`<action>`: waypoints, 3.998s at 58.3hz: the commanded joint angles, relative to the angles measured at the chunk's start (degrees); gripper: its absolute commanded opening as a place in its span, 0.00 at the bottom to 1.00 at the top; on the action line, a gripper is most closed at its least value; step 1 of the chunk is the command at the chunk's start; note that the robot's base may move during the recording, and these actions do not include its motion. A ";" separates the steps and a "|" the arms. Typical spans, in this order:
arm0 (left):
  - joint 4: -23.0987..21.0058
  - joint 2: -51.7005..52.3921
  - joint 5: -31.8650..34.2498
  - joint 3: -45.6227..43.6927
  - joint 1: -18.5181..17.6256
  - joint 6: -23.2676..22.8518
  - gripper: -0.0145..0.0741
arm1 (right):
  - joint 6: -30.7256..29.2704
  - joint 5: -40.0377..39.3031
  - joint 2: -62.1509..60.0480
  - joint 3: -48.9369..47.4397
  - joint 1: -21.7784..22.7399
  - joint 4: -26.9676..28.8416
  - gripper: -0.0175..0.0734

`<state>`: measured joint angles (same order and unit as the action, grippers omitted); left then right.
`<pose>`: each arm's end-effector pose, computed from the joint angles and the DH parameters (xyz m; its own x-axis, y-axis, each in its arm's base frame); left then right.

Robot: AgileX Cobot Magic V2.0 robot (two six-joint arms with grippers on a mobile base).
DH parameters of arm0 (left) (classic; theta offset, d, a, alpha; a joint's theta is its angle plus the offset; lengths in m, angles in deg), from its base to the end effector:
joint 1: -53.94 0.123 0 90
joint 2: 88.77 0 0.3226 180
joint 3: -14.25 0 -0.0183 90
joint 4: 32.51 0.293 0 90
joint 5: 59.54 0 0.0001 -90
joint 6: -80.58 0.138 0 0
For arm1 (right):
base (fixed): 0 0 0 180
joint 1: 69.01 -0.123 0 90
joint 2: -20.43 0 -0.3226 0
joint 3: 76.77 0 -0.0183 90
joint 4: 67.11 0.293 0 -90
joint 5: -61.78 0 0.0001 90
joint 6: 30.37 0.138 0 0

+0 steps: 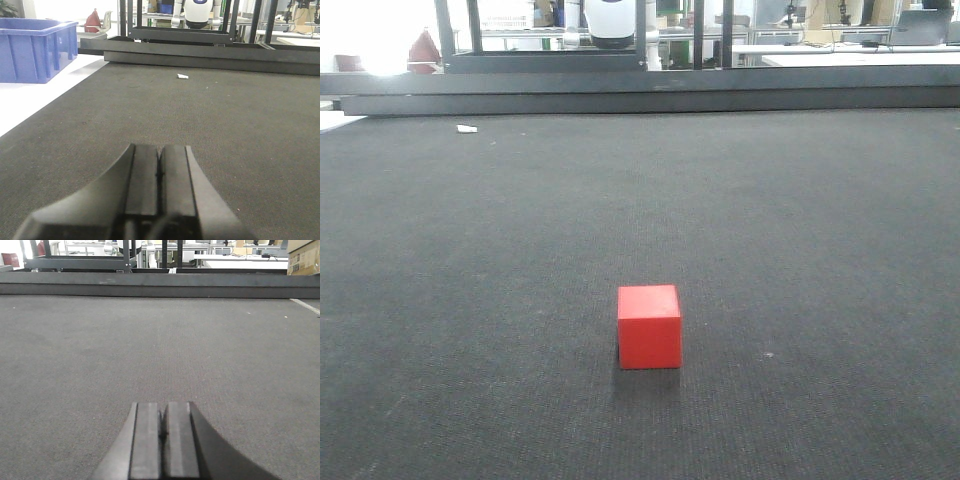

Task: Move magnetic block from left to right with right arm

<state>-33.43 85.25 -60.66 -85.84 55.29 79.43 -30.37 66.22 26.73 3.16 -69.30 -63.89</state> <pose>0.1079 0.0025 0.2030 0.0530 -0.0349 -0.9980 -0.0213 0.9991 -0.0361 0.1085 0.0012 0.1942 -0.0121 0.0559 -0.9984 -0.0087 0.9984 0.0560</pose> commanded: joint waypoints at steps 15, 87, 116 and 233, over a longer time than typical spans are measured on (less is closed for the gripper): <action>-0.36 0.49 4.73 0.59 0.16 -0.06 0.03 | 0.00 -4.92 -1.27 -0.05 0.14 0.13 0.25; -0.36 0.49 4.73 0.59 0.16 -0.06 0.03 | 0.35 18.75 13.91 -21.66 0.14 0.47 0.25; -0.36 0.49 4.73 0.59 0.16 -0.06 0.03 | 9.29 40.83 45.99 -38.64 -1.16 -0.43 0.26; -0.36 0.49 4.73 0.59 0.16 -0.06 0.03 | 44.04 53.98 105.37 -84.01 -45.11 -2.91 0.88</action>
<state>-33.43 85.25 -60.66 -85.84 55.29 79.43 13.65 121.44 134.91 -78.91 -114.39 -66.54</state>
